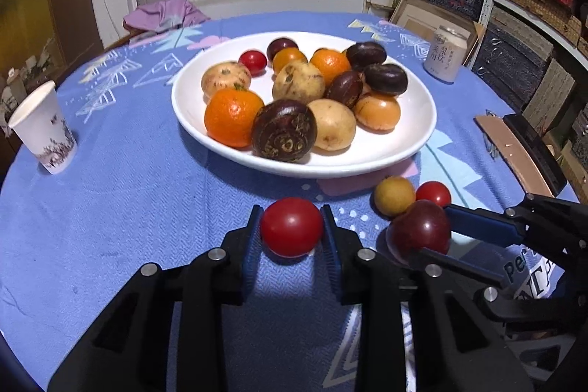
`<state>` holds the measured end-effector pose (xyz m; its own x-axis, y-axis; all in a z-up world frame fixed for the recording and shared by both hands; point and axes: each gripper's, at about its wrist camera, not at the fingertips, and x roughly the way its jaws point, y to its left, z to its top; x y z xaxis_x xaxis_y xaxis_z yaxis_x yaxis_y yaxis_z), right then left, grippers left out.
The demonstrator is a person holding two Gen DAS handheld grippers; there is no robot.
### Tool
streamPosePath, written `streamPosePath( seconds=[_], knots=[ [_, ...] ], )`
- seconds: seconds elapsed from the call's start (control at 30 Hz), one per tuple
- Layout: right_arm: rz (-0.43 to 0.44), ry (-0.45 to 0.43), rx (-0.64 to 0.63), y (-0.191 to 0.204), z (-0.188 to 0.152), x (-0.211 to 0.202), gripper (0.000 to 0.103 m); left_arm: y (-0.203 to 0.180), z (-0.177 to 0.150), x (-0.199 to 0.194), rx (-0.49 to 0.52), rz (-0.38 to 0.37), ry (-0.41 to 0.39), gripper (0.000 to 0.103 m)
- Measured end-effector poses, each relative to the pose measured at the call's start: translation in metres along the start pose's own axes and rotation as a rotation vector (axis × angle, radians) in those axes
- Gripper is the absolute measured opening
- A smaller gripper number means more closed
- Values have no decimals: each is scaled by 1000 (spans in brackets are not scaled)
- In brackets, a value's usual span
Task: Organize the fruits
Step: 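Carry the tomato and plum over the white plate and open both tools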
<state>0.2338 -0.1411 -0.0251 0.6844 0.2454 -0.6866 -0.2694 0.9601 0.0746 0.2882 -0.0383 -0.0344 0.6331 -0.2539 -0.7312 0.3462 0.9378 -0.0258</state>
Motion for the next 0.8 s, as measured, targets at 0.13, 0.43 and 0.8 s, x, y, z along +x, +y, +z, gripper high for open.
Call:
streamPosePath(
  seconds=[0.13,0.43,0.8],
  knots=[
    [2,-16,25,-9,0,-9,35,-2,0,-17,8,20,-33,30],
    [-73,-159,66,-29,42,-30,35,5,46,-43,-13,55,-140,31],
    [-123,-70,3,-26,59,30,37,34,75,21,-91,105,-81,49]
  ],
)
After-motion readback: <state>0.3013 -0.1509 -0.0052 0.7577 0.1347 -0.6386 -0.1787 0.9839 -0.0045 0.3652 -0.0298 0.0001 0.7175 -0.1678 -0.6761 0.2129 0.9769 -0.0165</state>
